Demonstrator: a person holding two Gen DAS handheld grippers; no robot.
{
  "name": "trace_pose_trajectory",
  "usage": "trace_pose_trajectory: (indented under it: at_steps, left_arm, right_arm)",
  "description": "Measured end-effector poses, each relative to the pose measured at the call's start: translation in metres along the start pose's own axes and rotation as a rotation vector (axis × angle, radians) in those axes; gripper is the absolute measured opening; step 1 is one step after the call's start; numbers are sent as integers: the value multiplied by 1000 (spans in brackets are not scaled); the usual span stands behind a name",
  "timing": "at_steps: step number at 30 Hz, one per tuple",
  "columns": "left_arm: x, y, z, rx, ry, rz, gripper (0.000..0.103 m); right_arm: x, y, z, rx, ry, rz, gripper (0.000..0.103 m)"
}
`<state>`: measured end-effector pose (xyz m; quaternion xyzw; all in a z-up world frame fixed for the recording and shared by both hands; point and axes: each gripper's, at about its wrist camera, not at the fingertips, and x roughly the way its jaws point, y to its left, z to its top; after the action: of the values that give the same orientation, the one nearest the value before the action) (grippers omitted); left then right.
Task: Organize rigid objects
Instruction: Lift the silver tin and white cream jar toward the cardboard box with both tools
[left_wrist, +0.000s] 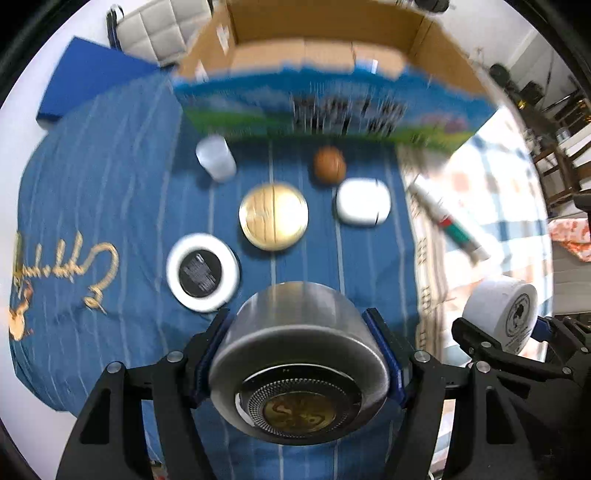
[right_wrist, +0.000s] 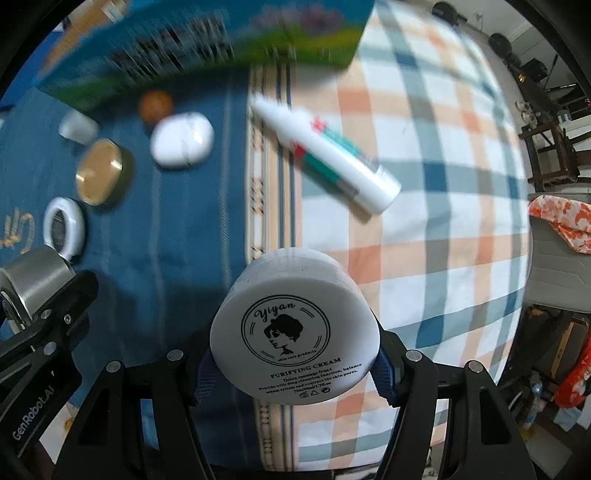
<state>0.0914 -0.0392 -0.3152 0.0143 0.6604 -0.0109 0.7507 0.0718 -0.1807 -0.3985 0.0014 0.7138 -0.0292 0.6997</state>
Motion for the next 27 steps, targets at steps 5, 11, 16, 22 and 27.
trace_pose_trajectory:
  at_steps: [5, 11, 16, 22, 27]
  left_arm:
    - [-62, 11, 28, 22, -121, -25, 69]
    - [-99, 24, 68, 52, -232, -48, 69]
    - [-124, 28, 100, 50, -289, -57, 69]
    - [-133, 24, 152, 42, -333, -45, 69]
    - [-125, 14, 202, 35, -345, -26, 69]
  right_arm:
    - [-63, 11, 1, 19, -123, 16, 69]
    - [-142, 20, 28, 29, -246, 45, 69]
    - [-186, 16, 57, 22, -304, 86, 69]
    - [-209, 10, 110, 5, -345, 110, 69]
    - [-200, 0, 173, -11, -345, 123, 69]
